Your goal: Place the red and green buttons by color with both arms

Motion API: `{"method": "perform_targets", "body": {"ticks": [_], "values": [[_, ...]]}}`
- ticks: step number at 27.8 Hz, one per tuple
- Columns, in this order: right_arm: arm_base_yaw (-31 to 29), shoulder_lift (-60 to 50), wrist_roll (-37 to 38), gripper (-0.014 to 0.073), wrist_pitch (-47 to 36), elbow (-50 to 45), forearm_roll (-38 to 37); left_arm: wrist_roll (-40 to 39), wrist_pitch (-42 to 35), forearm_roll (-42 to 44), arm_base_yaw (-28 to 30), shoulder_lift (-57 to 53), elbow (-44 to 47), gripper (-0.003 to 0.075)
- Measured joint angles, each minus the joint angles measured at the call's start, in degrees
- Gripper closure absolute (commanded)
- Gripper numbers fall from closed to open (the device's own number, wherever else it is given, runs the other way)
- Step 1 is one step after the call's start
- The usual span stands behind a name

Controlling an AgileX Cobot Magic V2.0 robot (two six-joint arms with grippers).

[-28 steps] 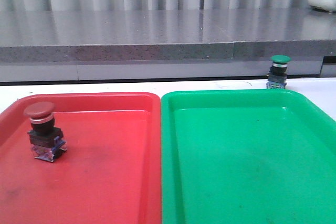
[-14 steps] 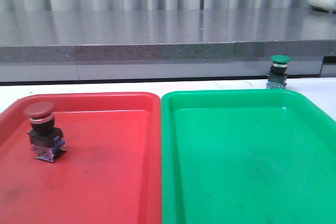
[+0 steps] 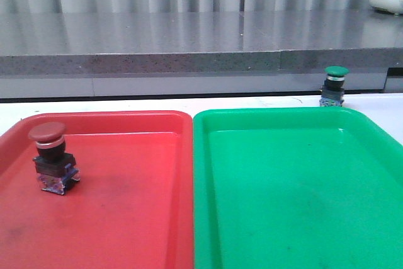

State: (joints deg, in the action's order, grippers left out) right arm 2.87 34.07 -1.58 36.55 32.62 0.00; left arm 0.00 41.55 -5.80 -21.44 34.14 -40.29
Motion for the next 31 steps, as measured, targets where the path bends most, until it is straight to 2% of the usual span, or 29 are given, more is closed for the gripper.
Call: {"method": "perform_targets", "body": {"ticks": [13,19,31], "values": [[0.0,3.6,0.0,0.0024,-0.2,1.0,1.8,0.0,0.0,0.0,0.0,0.0,0.0,0.0241],[0.0,11.6,0.0,-0.0051,-0.6,5.8,4.2,0.0,0.0,0.0,0.0,0.0,0.0,0.0241],[0.0,34.9,0.0,-0.0051,-4.6,18.1,4.6,0.0,0.0,0.0,0.0,0.0,0.0,0.0241]]}}
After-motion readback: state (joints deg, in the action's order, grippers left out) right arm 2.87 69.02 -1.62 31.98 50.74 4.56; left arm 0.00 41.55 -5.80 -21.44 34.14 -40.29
